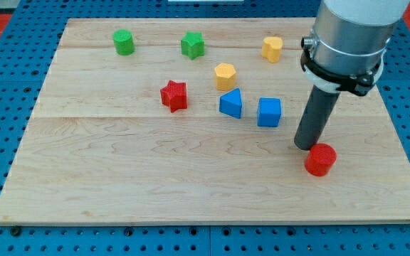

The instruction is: Place the blue cube to the top left of the red circle

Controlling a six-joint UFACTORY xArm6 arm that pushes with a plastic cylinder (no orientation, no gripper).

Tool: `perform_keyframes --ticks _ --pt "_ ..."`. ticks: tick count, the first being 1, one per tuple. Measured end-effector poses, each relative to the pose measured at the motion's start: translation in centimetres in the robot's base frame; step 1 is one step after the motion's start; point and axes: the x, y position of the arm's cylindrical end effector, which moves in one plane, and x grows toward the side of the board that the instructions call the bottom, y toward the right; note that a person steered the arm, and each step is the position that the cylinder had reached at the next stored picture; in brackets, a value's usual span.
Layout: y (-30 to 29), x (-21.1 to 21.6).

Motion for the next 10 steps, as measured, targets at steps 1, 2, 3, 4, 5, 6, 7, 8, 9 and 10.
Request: perform_keyframes --ticks 1,2,3,4,5,6,7,8,9,10 --pt "1.8 2.0" --pt "3.6 -2.2" --pt "3.8 -9.8" --pt "-2.0 -9.5" --pt "-4.7 -8.6" --pt "-8.5 -8.6" --pt "-9.2 -7.2" --pt "-0.3 -6.0" --pt "1.5 -5.1" --pt "0.4 -5.6"
